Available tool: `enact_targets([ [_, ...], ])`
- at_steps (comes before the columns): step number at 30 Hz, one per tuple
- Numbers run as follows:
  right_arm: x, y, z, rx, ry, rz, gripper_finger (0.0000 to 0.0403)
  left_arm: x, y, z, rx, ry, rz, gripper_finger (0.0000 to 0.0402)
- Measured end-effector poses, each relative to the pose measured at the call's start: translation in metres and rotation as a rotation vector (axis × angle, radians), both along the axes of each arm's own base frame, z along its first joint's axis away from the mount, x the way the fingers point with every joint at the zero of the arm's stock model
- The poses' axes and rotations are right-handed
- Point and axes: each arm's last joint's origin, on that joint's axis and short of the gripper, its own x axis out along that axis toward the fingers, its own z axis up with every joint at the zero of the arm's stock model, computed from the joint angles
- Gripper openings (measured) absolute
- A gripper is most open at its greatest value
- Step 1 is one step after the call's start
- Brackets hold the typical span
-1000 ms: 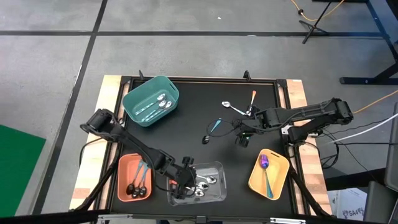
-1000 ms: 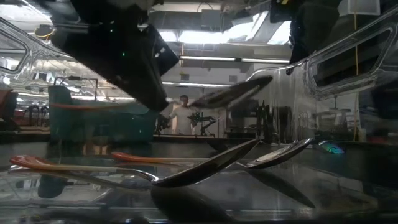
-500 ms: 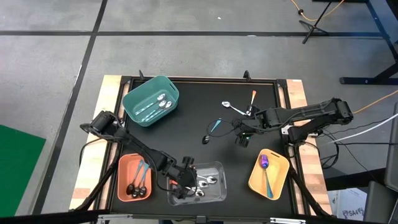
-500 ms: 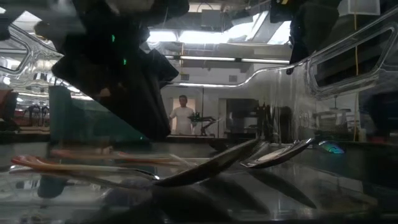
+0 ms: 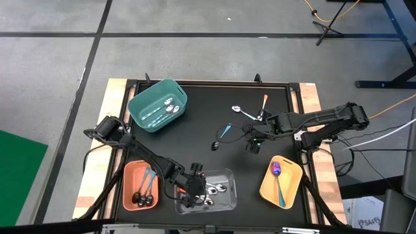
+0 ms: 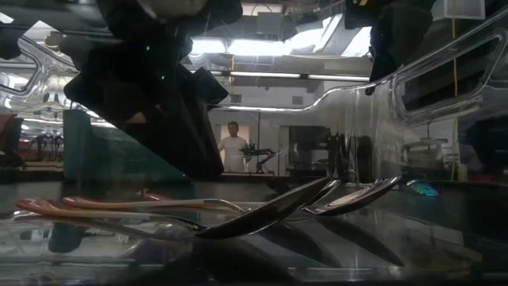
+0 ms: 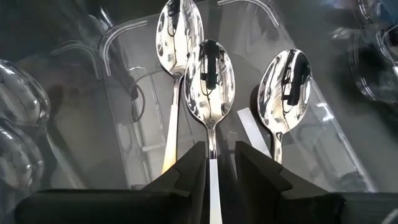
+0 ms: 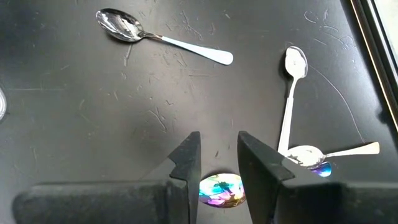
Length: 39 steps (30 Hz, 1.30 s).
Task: Sort silverware by color (type)
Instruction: Put the blue spoon into the orange bin
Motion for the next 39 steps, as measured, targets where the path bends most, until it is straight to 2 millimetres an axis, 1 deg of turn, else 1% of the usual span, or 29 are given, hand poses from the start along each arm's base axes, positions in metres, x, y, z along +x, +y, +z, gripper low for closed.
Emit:
enact_targets([
  [6, 0.0, 0.0, 0.0, 0.001, -0.005, 0.0, 0.0092, -0.001, 0.0, 0.004, -0.007, -0.005, -0.002, 0.0082],
  [13, 0.007, 0.001, 0.002, 0.011, -0.074, -0.001, 0.0092, -0.003, 0.001, 0.018, -0.02, -0.036, -0.012, 0.0083],
  [18, 0.011, 0.002, 0.005, 0.025, -0.128, -0.016, 0.0092, -0.005, 0.002, 0.031, -0.014, -0.073, -0.043, 0.0083],
  [27, 0.014, 0.002, 0.006, 0.075, -0.195, -0.111, 0.0092, -0.011, 0.006, 0.053, 0.012, -0.127, -0.08, 0.0083],
  [35, 0.018, 0.001, 0.007, 0.072, -0.284, -0.241, 0.0092, -0.022, 0.017, 0.077, 0.068, -0.149, -0.062, 0.0082],
  [39, 0.019, 0.0, 0.004, 0.081, -0.332, -0.317, 0.0092, -0.027, 0.024, 0.09, 0.108, -0.174, -0.068, 0.0082],
])
